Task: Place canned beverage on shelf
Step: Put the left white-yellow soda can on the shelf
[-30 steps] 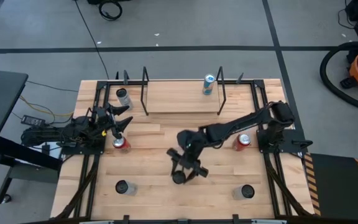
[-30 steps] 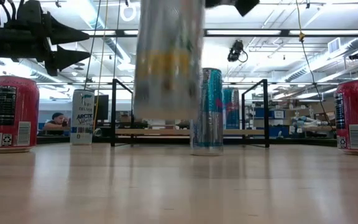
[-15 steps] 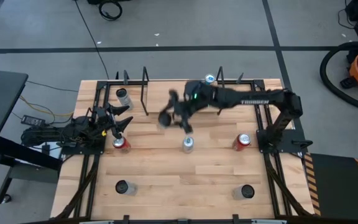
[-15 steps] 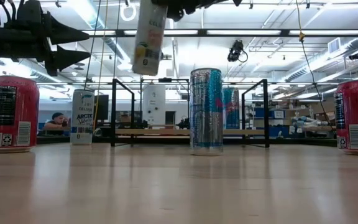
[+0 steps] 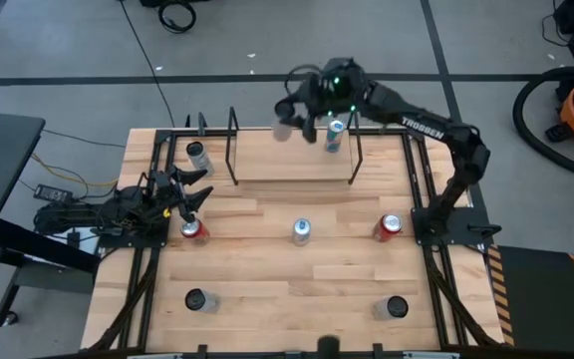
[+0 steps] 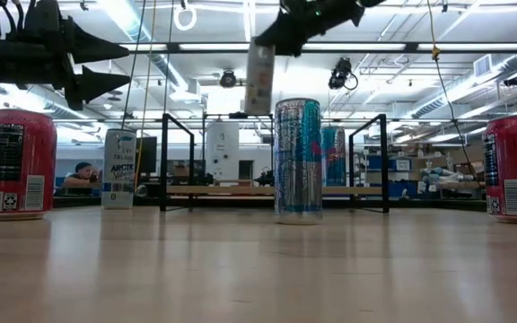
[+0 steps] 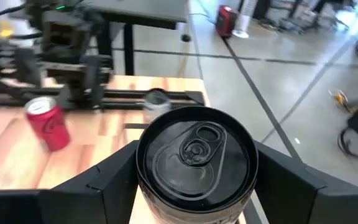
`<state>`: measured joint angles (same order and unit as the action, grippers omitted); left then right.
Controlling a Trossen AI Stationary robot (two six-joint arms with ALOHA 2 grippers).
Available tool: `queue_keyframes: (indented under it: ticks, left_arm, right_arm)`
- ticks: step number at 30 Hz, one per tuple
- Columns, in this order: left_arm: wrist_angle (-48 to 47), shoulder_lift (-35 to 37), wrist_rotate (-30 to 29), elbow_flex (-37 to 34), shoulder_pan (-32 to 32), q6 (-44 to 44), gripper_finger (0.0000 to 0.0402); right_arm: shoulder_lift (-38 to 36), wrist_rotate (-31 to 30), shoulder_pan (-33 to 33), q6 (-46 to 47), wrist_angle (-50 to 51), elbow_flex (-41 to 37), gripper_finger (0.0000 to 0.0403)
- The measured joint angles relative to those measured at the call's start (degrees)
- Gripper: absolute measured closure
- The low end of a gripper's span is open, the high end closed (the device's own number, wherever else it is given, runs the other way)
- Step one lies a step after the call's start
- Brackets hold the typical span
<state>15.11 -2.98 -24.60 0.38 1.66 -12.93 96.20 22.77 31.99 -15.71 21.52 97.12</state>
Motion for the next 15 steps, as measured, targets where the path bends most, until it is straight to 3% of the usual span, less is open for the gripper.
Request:
queue_keyframes:
  ticks: [7, 15]
  left_arm:
    - [-0.1, 0.0, 0.0, 0.0, 0.0, 0.0, 0.0081]
    - [-0.2, 0.0, 0.0, 0.0, 0.0, 0.0, 0.0081]
  right_arm:
    - [0.1, 4.0, 7.4, 5.7, 1.1, -3.4, 0.0128]
    - [0.2, 4.4, 9.1, 5.6, -0.8, -11.0, 0.0128]
